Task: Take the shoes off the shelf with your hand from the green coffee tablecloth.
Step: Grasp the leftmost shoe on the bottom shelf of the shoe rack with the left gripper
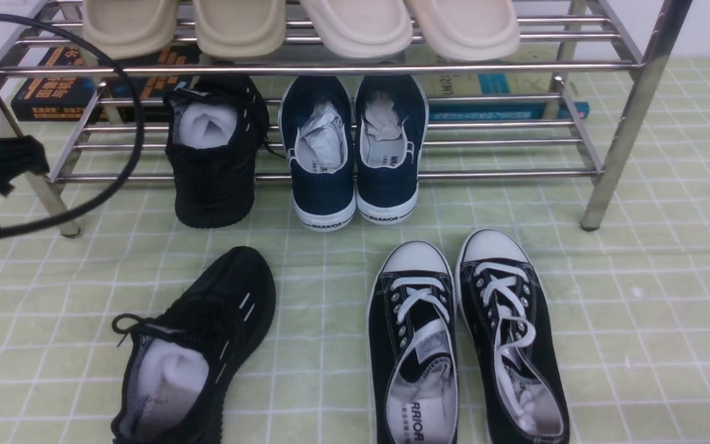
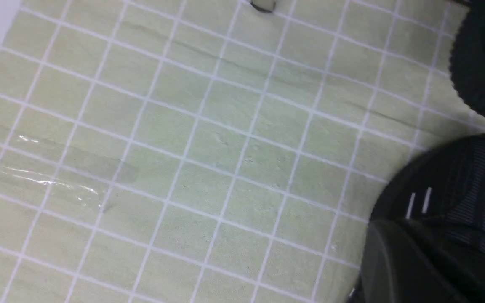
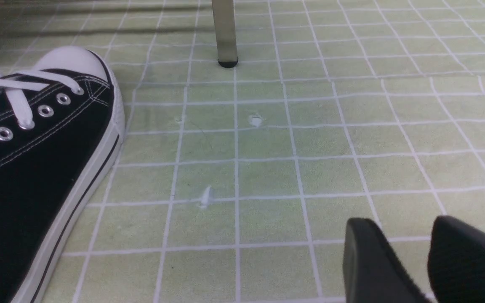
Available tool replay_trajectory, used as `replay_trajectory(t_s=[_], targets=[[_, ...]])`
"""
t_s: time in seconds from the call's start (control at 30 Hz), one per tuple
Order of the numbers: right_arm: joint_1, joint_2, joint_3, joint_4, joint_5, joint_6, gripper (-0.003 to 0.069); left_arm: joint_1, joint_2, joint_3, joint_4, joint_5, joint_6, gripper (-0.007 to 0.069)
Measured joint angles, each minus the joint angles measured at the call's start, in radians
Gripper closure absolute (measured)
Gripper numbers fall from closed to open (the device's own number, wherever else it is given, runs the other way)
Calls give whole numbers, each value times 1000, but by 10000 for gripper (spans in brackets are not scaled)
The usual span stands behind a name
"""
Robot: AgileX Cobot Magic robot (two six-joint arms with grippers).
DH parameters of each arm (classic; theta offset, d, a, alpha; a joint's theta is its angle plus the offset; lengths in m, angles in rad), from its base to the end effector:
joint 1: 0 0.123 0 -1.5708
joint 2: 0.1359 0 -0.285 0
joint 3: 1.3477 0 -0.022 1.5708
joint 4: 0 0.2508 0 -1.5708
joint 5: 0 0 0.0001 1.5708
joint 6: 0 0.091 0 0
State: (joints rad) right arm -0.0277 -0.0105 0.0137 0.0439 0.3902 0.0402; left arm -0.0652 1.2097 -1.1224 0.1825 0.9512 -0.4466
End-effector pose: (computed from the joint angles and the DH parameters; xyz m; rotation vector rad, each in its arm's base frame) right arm 0.0521 0.0001 0.1741 0.0903 1.8748 0.0522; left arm 0.2403 -0.0022 0.3499 -0.4017 2.4668 0.0188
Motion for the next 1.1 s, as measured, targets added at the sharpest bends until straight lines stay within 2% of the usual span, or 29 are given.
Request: replay_trajectory(t_s=[0.17,0.33,0.4,0.6,0.77,1.1], targets=[[0,0,0,0,0,0,421,0,134,-70,-18,-32,-61,622],[0,0,0,0,0,0,421,0,272,-199,-78,-79,-90,565],[0,0,0,0,0,0,421,0,333,-257,-122,-116,-87,504],[0,0,0,0,0,0,421,0,461,-320,-267,-208,25,259],[0,0,0,0,0,-1,421,0,509,-322,-371,-271,90,146],[0,0,0,0,0,-1,421,0,602,-322,-430,-315,123,131]])
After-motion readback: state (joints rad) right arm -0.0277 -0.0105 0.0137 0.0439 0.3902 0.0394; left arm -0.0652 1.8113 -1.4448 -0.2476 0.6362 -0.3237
